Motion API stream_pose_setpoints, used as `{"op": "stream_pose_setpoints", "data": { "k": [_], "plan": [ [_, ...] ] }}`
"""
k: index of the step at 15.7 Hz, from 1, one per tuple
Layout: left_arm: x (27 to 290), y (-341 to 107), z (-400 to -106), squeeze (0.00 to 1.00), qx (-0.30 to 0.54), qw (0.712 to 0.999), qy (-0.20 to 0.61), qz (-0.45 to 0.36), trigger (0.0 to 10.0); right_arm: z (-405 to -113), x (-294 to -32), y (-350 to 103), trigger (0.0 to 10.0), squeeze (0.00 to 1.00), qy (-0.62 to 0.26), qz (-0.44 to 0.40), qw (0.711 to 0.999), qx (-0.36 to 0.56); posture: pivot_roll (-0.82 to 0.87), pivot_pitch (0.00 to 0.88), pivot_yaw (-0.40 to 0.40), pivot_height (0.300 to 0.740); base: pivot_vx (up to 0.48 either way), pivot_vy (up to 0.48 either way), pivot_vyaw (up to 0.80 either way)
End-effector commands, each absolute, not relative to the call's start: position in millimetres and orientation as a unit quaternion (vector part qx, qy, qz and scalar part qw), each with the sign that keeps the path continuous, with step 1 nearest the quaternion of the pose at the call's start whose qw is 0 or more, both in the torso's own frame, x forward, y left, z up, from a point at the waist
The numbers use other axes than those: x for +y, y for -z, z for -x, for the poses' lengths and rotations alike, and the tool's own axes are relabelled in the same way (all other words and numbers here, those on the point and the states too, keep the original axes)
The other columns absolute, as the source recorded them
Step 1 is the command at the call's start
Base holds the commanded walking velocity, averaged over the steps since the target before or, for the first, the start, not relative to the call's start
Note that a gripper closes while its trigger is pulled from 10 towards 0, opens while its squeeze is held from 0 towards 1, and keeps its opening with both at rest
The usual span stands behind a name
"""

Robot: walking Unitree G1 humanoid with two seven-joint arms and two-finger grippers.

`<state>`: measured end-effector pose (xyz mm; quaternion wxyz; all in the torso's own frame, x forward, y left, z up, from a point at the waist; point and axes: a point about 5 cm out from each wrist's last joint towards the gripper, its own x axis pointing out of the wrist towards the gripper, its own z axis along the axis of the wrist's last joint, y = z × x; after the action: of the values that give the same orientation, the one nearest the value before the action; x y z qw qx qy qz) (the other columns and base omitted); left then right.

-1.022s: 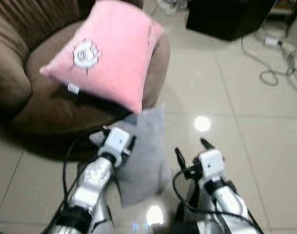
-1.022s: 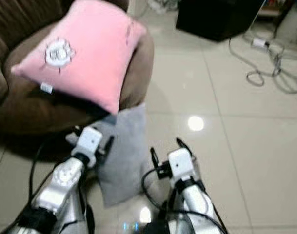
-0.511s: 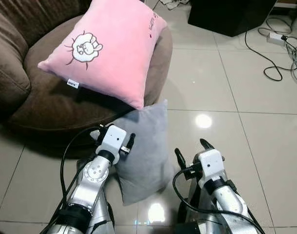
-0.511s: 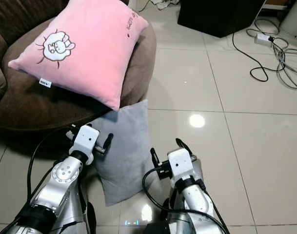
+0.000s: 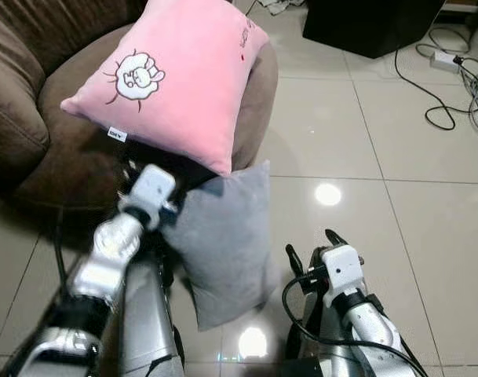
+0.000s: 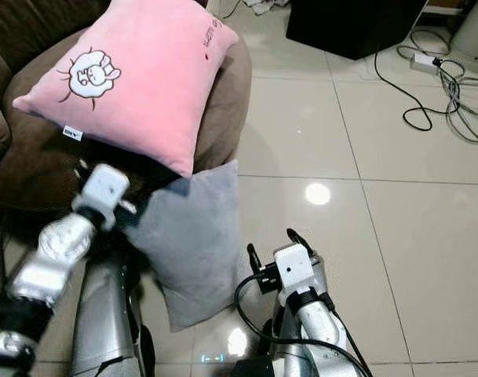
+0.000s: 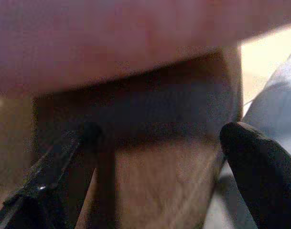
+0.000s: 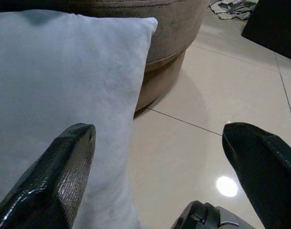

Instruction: Move the pillow to the sofa from floor

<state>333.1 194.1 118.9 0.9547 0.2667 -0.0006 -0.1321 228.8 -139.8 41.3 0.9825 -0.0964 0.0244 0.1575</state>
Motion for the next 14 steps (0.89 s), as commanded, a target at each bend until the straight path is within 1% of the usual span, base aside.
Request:
{"op": "stream_pose_setpoints", "data": {
  "k": [1,3,4,5,7,8,9,10,11,12,14],
  "plan": [
    [192,-120,-334,1.00,0.009,0.948,0.153,-0.280,10.0,-226,-142,-37,10.0,0.00,-0.156,0.093,0.983,0.030,0.03,0.208,-0.031,0.429,0.000,0.000,0.00],
    [181,-126,-338,1.00,0.020,0.929,0.208,-0.305,10.0,-227,-140,-36,10.0,0.00,-0.158,0.092,0.983,0.027,0.03,0.206,-0.027,0.429,0.000,0.000,0.00],
    [176,-129,-340,0.87,0.025,0.920,0.236,-0.312,10.0,-227,-139,-37,10.0,0.00,-0.158,0.091,0.983,0.025,0.03,0.206,-0.027,0.429,0.000,0.000,0.00],
    [175,-132,-342,0.00,0.028,0.916,0.246,-0.316,10.0,-227,-138,-37,10.0,0.00,-0.158,0.091,0.983,0.024,0.03,0.205,-0.024,0.429,0.000,0.000,0.00],
    [170,-148,-344,0.00,0.020,0.904,0.287,-0.316,10.0,-227,-137,-38,10.0,0.00,-0.156,0.090,0.983,0.023,0.02,0.206,-0.020,0.429,0.000,0.000,0.00],
    [170,-164,-345,0.00,0.015,0.889,0.322,-0.324,10.0,-227,-137,-38,10.0,0.00,-0.155,0.089,0.984,0.022,0.02,0.207,-0.017,0.429,0.000,0.000,0.00],
    [170,-168,-344,0.00,0.017,0.880,0.338,-0.333,10.0,-227,-137,-39,10.0,0.00,-0.154,0.089,0.984,0.022,0.02,0.208,-0.017,0.429,0.000,0.000,0.00],
    [173,-180,-342,0.00,0.017,0.862,0.367,-0.350,10.0,-228,-137,-39,10.0,0.00,-0.153,0.089,0.984,0.022,0.02,0.209,-0.017,0.429,0.000,0.000,0.00],
    [174,-185,-341,0.00,0.015,0.854,0.380,-0.356,10.0,-228,-137,-39,10.0,0.00,-0.153,0.089,0.984,0.022,0.02,0.210,-0.015,0.429,0.000,0.000,0.00],
    [175,-192,-339,0.00,0.015,0.846,0.392,-0.361,10.0,-228,-137,-39,10.0,0.00,-0.153,0.089,0.984,0.022,0.02,0.213,-0.014,0.429,0.000,0.000,0.00],
    [180,-211,-342,0.00,0.007,0.845,0.397,-0.358,10.0,-228,-137,-40,10.0,0.00,-0.153,0.089,0.984,0.021,0.03,0.213,-0.010,0.429,0.000,0.000,0.00]
  ]
}}
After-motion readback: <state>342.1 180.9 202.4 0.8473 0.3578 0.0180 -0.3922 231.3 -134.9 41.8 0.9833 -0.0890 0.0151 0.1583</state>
